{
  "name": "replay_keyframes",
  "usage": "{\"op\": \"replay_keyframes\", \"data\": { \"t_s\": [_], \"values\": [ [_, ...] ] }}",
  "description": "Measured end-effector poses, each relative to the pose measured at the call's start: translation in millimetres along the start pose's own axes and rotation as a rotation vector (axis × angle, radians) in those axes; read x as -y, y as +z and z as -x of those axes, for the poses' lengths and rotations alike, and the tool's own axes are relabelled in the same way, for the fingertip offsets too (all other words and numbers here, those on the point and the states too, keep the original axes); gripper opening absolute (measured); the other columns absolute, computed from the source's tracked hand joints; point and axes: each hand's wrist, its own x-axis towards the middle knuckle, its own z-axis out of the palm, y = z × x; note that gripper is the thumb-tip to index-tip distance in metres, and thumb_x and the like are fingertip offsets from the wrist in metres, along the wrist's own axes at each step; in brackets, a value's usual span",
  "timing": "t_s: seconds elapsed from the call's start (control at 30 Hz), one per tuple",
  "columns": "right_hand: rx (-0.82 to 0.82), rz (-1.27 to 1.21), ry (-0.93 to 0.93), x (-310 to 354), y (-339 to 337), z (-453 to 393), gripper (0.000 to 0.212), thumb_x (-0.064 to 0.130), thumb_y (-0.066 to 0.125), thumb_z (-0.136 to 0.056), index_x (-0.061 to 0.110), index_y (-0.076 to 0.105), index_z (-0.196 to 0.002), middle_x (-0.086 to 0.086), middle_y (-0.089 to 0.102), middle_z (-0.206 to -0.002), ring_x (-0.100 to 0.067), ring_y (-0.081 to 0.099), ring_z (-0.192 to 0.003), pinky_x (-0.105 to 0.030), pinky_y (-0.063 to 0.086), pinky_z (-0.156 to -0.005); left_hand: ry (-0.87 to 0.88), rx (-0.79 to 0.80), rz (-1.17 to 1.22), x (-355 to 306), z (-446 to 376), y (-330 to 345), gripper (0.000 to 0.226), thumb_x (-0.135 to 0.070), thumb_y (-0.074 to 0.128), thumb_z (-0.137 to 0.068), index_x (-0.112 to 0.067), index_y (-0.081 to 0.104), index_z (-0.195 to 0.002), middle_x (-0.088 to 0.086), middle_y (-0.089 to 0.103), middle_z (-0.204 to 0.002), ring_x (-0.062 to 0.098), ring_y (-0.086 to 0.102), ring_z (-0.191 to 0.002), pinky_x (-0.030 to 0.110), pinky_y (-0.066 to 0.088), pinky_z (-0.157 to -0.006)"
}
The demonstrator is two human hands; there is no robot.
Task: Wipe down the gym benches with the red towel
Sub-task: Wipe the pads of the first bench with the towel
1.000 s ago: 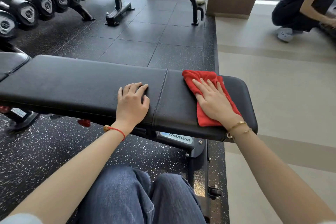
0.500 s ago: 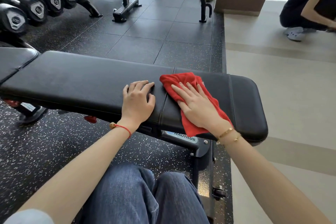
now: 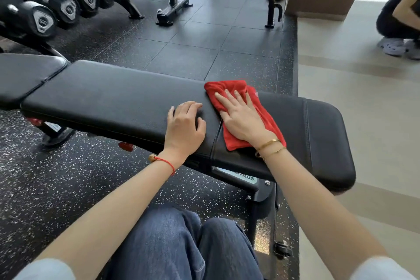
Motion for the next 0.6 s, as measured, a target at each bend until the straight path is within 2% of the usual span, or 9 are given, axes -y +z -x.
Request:
{"op": "replay_keyframes", "data": {
  "t_s": [0.17, 0.33, 0.43, 0.6],
  "values": [
    [0.007, -0.04, -0.131, -11, -1, 28, 0.052, 0.032, 0.035, -0.102, 0.037, 0.022, -0.152, 0.007, 0.018, -0.161, -0.018, 0.009, -0.151, -0.037, -0.008, -0.121, -0.007, -0.058, 0.02, 4, -4, -8, 0.037, -0.016, 0.053, -0.087, -0.017, 0.061, -0.123, 0.001, 0.06, -0.127, 0.02, 0.052, -0.123, 0.046, 0.024, -0.118],
    [0.021, -0.031, -0.001, -17, -1, -7, 0.052, 0.032, 0.031, -0.102, 0.035, 0.018, -0.153, 0.005, 0.014, -0.163, -0.02, 0.005, -0.151, -0.038, -0.009, -0.121, -0.016, -0.089, -0.098, 47, -15, -27, 0.037, -0.017, 0.053, -0.088, -0.015, 0.062, -0.124, 0.003, 0.061, -0.127, 0.021, 0.051, -0.125, 0.046, 0.024, -0.117],
    [0.038, -0.014, 0.037, 1, 5, -40, 0.053, 0.034, 0.03, -0.102, 0.032, 0.017, -0.154, 0.002, 0.011, -0.163, -0.024, 0.003, -0.151, -0.041, -0.01, -0.12, -0.075, -0.058, -0.118, 66, -17, -31, 0.037, -0.017, 0.053, -0.09, -0.015, 0.061, -0.126, 0.004, 0.059, -0.131, 0.022, 0.048, -0.128, 0.046, 0.025, -0.116],
    [0.066, -0.005, -0.119, 51, 22, -52, 0.055, 0.034, 0.032, -0.102, 0.031, 0.017, -0.154, -0.001, 0.012, -0.163, -0.025, 0.007, -0.151, -0.041, -0.007, -0.121, -0.13, -0.062, -0.098, 71, -18, -27, 0.038, -0.019, 0.051, -0.091, -0.015, 0.059, -0.127, 0.003, 0.058, -0.134, 0.021, 0.046, -0.131, 0.047, 0.022, -0.116]
  ]
}}
